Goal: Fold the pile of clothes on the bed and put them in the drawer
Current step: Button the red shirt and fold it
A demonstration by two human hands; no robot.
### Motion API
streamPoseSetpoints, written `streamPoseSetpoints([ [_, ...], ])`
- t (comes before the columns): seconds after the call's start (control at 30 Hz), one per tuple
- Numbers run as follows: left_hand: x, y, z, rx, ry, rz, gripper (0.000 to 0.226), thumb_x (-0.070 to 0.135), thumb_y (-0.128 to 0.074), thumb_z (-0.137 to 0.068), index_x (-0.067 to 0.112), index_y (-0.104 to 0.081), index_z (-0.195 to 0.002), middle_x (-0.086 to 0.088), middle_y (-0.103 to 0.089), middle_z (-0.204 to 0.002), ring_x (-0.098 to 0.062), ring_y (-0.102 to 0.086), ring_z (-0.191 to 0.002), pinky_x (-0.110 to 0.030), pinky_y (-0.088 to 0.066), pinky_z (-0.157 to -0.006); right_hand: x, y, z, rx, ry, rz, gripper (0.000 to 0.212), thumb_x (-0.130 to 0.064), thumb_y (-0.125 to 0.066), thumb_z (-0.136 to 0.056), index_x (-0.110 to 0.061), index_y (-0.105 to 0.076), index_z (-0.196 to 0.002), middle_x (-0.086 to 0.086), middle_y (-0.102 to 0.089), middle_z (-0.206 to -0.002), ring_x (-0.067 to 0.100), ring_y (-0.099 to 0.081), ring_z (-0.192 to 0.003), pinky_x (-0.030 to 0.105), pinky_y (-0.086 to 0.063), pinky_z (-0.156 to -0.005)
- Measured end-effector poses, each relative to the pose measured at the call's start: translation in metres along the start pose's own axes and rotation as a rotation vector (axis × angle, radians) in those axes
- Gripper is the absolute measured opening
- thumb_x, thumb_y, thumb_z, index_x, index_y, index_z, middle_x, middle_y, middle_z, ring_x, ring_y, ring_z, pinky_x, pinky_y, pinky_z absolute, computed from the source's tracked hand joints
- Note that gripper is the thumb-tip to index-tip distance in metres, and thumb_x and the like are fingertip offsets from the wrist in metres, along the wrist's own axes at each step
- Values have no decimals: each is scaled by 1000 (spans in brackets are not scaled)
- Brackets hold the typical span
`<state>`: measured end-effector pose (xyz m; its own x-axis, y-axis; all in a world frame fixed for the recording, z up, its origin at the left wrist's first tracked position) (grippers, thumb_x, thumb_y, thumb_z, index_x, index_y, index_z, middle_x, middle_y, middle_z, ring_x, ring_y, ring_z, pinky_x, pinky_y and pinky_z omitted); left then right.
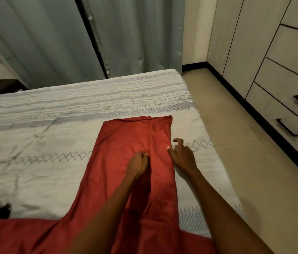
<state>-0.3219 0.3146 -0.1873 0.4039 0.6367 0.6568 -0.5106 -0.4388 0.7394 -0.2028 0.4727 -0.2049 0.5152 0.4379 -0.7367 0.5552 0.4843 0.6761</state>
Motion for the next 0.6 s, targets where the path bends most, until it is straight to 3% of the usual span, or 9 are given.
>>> streamPoseSetpoints([
  [0.1,-15,2,50,-63,65,-27,21,30,-52,-97,12,-62,-93,-12,-71,-95,-27,-65,-92,-35,-40,-70,-9,9,47,18,10,46,32,-48,-53,-94,-24,-48,-115,5,-71,-105,34,-63,-102,42,-48,-85],
  [0.2,-20,5,89,-175,73,-43,27,39,-57,-92,17,-60,-77,-4,-71,-80,-18,-67,-79,-34,-48,-70,-17,13,92,-57,-90,31,30,-46,-55,-95,-20,-51,-108,10,-70,-104,35,-65,-101,38,-47,-80],
  [0.27,-21,6,109,-273,70,-123,29,46,-59,-89,19,-63,-80,-8,-73,-87,-21,-69,-85,-33,-48,-71,-20,13,120,-151,-175,60,30,-47,-57,-93,-21,-50,-107,11,-68,-106,36,-64,-102,37,-46,-83],
  [0.33,-16,6,126,-326,64,-180,31,42,-61,-92,12,-68,-96,-13,-73,-101,-25,-68,-94,-31,-47,-72,-25,12,141,-243,-203,109,22,-40,-56,-93,-24,-52,-108,9,-66,-112,34,-63,-105,36,-47,-87],
  [0.43,-11,8,145,-270,93,-184,36,37,-56,-97,4,-64,-109,-18,-68,-113,-30,-64,-104,-32,-45,-78,-29,13,161,-210,-199,47,17,-20,-51,-92,-27,-59,-104,5,-68,-114,29,-64,-102,33,-48,-86],
  [0.6,-24,10,169,-156,172,-85,59,47,-35,-82,3,-60,-111,-22,-64,-119,-36,-61,-112,-38,-48,-89,-29,17,180,-88,-160,-7,18,-14,-50,-94,-22,-64,-103,4,-70,-111,26,-64,-97,31,-48,-77],
])
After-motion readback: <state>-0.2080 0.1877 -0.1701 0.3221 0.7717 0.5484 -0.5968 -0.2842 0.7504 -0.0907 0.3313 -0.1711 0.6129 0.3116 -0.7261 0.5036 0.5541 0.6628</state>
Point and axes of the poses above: each hand's wrist, its own z-axis away from the middle knuckle, its own y-axis out of the back of the hand, x = y × z, the point moved 2 cm from there along -z, towards the middle knuckle
